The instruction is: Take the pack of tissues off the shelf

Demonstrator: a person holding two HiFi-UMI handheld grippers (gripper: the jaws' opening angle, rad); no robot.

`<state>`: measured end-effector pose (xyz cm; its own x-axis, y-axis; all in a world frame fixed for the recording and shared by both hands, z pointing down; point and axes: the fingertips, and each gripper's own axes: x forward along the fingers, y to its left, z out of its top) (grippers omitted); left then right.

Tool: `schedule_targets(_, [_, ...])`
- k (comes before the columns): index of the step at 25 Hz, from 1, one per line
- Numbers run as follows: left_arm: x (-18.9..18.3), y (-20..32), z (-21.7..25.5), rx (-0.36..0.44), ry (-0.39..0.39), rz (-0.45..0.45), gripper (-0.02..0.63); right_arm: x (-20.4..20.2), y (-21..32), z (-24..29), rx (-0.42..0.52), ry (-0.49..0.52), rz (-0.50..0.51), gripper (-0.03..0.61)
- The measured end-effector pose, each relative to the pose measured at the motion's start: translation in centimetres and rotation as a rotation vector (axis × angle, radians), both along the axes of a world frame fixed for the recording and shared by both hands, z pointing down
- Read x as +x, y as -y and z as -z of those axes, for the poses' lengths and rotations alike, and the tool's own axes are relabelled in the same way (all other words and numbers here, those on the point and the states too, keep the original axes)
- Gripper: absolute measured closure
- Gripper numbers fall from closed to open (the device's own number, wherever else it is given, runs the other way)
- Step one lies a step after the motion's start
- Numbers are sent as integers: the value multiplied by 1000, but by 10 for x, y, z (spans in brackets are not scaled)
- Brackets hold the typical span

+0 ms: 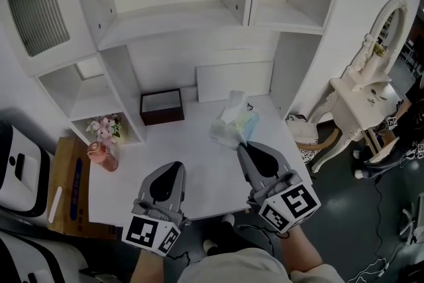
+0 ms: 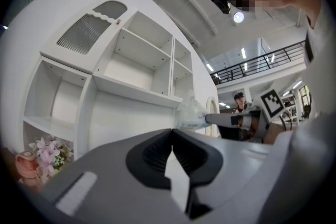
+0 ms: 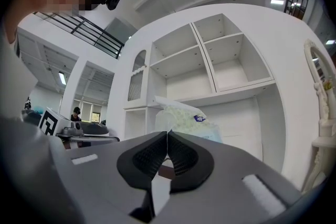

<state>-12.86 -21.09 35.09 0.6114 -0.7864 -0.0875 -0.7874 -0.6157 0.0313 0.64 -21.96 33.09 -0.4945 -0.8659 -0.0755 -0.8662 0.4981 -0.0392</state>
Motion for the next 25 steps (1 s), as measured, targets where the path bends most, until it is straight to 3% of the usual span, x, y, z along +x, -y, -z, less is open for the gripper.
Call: schedule_targets(25, [-9,-10,3,-4,-12,2,612,-8,-13,1,-16,0,-1,573])
